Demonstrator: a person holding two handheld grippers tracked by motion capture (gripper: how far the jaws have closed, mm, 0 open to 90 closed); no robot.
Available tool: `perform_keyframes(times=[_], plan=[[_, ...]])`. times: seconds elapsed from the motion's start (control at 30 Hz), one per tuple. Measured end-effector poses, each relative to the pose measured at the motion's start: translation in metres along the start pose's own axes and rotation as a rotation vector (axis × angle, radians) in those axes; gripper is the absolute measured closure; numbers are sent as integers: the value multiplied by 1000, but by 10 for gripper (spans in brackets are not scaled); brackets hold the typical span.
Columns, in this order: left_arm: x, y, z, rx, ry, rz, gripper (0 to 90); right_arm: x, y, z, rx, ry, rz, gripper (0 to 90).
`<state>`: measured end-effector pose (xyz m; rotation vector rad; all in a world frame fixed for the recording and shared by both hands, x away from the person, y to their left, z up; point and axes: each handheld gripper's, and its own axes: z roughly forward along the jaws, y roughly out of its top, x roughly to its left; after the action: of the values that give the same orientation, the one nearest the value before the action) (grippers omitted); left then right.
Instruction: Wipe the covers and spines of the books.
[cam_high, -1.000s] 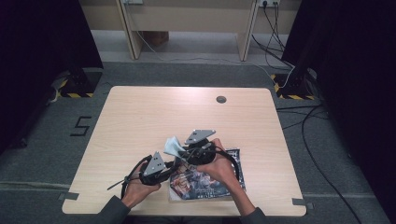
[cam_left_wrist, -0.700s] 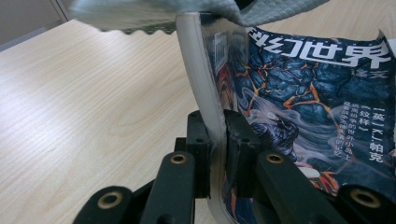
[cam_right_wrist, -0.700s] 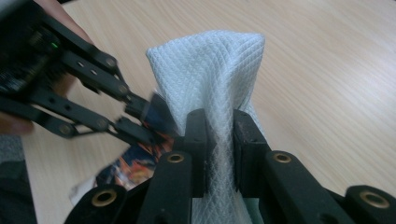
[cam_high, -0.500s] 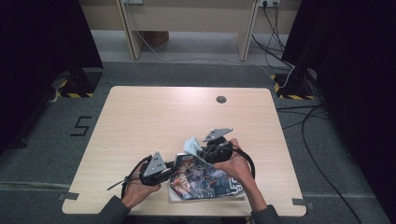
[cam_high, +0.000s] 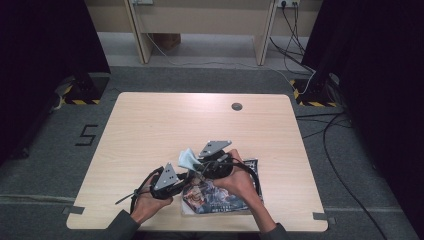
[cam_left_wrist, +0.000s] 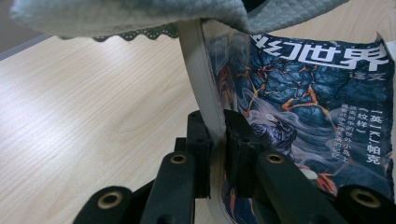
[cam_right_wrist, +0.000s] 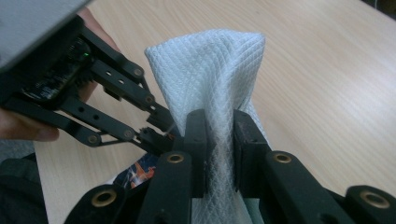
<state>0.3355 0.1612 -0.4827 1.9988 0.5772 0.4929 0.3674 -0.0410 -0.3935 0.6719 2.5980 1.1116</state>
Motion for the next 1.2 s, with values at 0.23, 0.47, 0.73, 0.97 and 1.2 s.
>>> perform_keyframes(times=[0.23, 0.47, 0.73, 0.97, 1.2], plan=[[-1, 0, 0, 4, -2, 12, 812, -12, -8, -3, 15, 14, 17, 786], [-1, 0, 0, 3, -5, 12, 812, -40, -31, -8, 50, 3, 93, 786], [-1, 1, 0, 0, -6, 21, 811, -76, -59, -12, 102, -34, 182, 786], [-1, 2, 0, 0, -5, 24, 810, -108, -89, -15, 156, -95, 279, 786], [-1, 3, 0, -7, -9, 27, 810, -136, -118, -19, 205, -182, 369, 787]])
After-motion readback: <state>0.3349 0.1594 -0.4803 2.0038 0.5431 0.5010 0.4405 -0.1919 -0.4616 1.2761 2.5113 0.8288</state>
